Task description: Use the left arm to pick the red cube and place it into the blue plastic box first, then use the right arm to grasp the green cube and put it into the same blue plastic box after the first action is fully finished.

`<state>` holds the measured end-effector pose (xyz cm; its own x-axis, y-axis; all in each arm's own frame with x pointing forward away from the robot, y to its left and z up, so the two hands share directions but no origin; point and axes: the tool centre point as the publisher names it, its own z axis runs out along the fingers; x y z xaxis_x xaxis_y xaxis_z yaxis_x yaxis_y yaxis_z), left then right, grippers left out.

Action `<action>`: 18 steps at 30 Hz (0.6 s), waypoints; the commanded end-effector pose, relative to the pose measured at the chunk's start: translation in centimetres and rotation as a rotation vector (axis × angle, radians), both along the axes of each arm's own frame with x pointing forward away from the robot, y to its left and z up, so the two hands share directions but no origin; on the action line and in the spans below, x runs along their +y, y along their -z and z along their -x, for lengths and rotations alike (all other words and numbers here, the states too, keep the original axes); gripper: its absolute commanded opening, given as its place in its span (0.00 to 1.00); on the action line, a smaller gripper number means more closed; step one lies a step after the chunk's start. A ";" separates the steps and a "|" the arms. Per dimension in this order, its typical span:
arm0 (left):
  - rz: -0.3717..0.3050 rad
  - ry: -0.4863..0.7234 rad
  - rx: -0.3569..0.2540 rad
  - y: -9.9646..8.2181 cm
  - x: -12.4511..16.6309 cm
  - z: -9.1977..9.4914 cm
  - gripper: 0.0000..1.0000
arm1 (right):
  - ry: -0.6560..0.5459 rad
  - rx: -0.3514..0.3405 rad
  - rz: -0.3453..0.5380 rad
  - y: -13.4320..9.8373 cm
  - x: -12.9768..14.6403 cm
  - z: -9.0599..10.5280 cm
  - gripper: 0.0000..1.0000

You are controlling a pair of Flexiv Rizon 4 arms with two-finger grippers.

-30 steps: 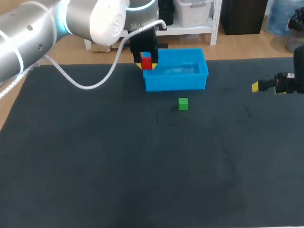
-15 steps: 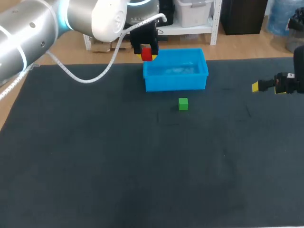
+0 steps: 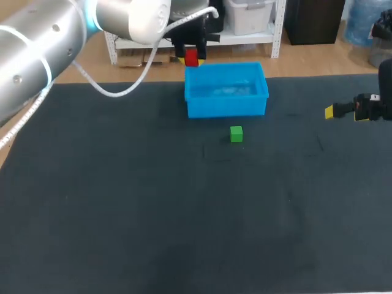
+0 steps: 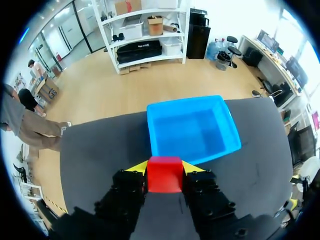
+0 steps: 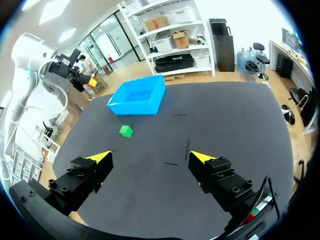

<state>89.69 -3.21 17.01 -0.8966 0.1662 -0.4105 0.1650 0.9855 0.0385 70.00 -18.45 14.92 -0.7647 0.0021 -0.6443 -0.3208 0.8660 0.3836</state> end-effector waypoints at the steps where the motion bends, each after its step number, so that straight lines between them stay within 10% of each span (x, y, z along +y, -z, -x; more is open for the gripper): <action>1: -0.015 0.001 0.033 -0.2 -0.6 -1.5 0.00 | -0.001 0.001 0.000 0.0 0.0 0.0 1.00; 18: -0.024 0.019 0.021 -0.8 -1.1 -3.7 0.00 | -0.001 0.001 0.000 0.0 0.0 0.0 1.00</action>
